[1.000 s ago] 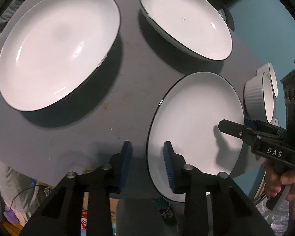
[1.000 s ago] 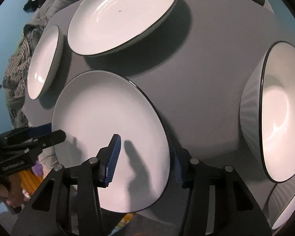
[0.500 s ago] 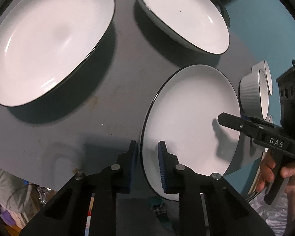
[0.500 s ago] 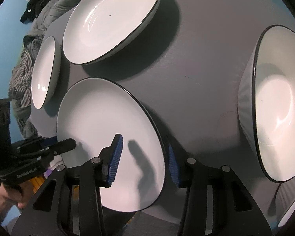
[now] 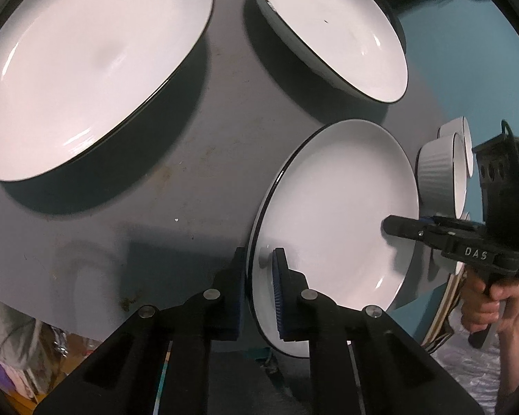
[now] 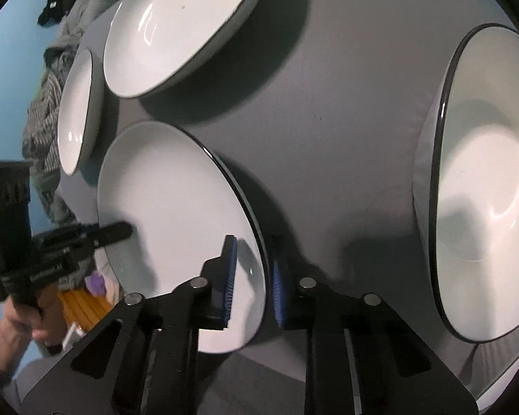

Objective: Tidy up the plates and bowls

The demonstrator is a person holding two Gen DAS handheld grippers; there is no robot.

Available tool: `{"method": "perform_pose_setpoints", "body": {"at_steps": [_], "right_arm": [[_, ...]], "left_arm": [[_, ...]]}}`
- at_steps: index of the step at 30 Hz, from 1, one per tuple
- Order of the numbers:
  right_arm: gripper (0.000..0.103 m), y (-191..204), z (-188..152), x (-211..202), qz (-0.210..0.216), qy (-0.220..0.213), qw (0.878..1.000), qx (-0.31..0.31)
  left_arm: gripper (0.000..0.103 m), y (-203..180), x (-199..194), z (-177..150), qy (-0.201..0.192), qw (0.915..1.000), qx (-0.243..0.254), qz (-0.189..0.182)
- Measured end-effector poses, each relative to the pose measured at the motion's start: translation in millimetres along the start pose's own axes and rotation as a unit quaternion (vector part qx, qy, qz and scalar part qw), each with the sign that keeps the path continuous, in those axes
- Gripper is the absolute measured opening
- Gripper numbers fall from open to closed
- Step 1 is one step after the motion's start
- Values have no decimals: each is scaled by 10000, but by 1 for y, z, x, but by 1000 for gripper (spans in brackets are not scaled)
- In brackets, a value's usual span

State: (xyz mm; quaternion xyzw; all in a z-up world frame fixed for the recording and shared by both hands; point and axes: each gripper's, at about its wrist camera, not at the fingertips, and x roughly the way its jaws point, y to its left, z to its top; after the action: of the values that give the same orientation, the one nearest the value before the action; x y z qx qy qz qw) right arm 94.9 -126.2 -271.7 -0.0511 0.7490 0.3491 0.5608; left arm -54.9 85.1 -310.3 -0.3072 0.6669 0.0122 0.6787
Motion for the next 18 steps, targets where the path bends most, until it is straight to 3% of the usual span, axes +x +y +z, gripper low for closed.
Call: {"method": "perform_pose_setpoints", "body": {"at_steps": [18], "right_arm": [[13,-2,5,-1,79,103,9999,49]], "left_arm": [[11,15,-7,10,293,9993,174,-119]]}}
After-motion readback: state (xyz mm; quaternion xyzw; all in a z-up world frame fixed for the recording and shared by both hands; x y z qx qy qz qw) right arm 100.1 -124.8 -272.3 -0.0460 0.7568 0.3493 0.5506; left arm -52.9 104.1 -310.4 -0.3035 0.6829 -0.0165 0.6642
